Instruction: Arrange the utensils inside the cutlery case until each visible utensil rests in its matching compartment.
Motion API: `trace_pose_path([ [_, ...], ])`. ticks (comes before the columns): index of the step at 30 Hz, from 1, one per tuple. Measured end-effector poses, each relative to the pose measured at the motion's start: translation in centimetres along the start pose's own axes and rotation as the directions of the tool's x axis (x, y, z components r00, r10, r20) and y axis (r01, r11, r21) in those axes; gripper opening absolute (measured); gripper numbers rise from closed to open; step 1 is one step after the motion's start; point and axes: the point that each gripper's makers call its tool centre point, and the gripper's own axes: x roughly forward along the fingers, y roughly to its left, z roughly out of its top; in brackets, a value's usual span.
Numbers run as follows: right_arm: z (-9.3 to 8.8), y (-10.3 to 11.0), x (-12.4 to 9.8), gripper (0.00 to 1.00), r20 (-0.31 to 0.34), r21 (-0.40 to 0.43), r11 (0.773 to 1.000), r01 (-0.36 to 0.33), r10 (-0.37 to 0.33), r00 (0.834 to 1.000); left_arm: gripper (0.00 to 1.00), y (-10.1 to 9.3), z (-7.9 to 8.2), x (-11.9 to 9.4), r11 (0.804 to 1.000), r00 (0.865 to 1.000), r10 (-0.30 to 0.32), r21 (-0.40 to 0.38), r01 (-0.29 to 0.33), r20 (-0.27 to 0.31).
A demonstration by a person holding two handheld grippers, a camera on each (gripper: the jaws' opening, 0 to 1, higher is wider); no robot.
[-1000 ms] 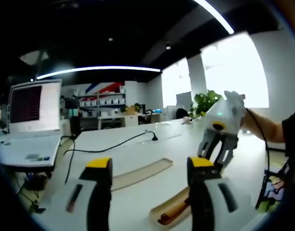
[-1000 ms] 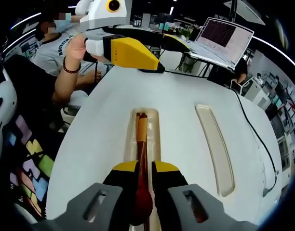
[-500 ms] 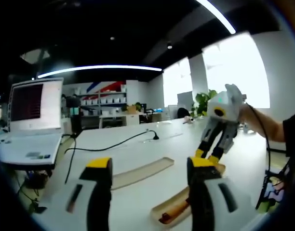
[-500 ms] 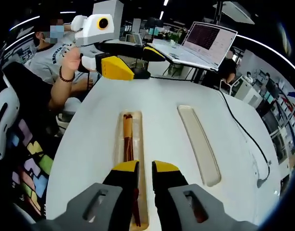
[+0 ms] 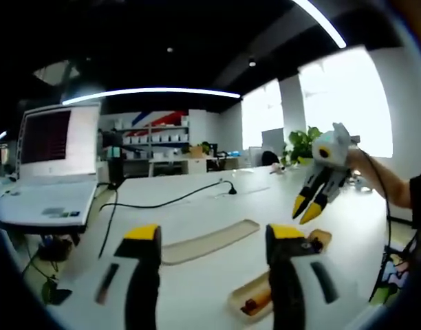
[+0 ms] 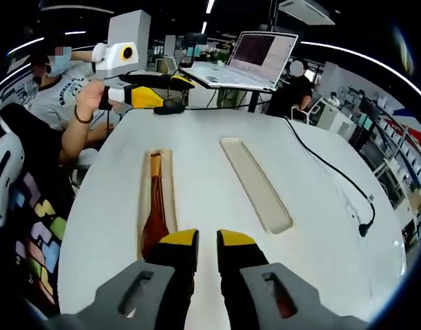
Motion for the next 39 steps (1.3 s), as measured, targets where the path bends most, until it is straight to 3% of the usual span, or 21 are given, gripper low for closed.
trace_pose_path([
  [11,-1.7,-1.5,-0.3,0.1,0.011,0.074,0.997,0.029,-0.03,0.999,0.64,1.9,-1.1,0.7,0.999,0.999,0.035,-0.012,-0.035,-0.032],
  [15,-2.1,-2.0,-0.1,0.1,0.019,0.112,0.992,0.053,-0.055,0.998,0.58,2.0,-1.0,1.2,0.999,0.999,0.027,-0.016,-0.027,-0.034],
  [19,-2.6,-3.3,0.0,0.1,0.031,0.154,0.985,0.083,-0.089,0.996,0.62,1.9,-1.3,2.1,1.0,0.999,0.011,-0.025,-0.012,-0.047],
  [21,-2.7,-3.9,0.0,0.1,0.028,0.163,0.981,0.102,-0.108,0.994,0.65,2.4,-1.2,2.3,0.999,0.997,0.048,0.016,-0.047,-0.054],
  [23,-2.7,-4.2,0.0,0.11,0.033,0.159,0.982,0.106,-0.113,0.993,0.63,2.3,-0.8,2.5,0.998,0.998,0.045,0.038,-0.044,-0.036],
  [27,-2.8,-4.8,0.3,0.15,0.035,0.161,0.979,0.121,-0.129,0.991,0.61,2.5,-1.7,3.3,0.998,0.998,0.002,-0.067,-0.006,-0.06],
  [30,-3.0,-5.5,0.6,0.16,0.036,0.191,0.972,0.135,-0.144,0.989,0.58,3.9,-2.8,3.8,0.988,0.993,0.027,-0.149,-0.044,-0.118],
  [33,-3.5,-5.8,1.2,0.19,0.02,0.204,0.969,0.137,-0.144,0.989,0.58,4.5,-2.9,4.2,0.979,0.994,0.007,-0.2,-0.028,-0.107],
  [39,-3.7,-7.5,2.0,0.24,0.046,0.245,0.956,0.165,-0.181,0.982,0.58,5.3,-4.2,5.4,0.974,0.988,-0.016,-0.225,-0.019,-0.151],
])
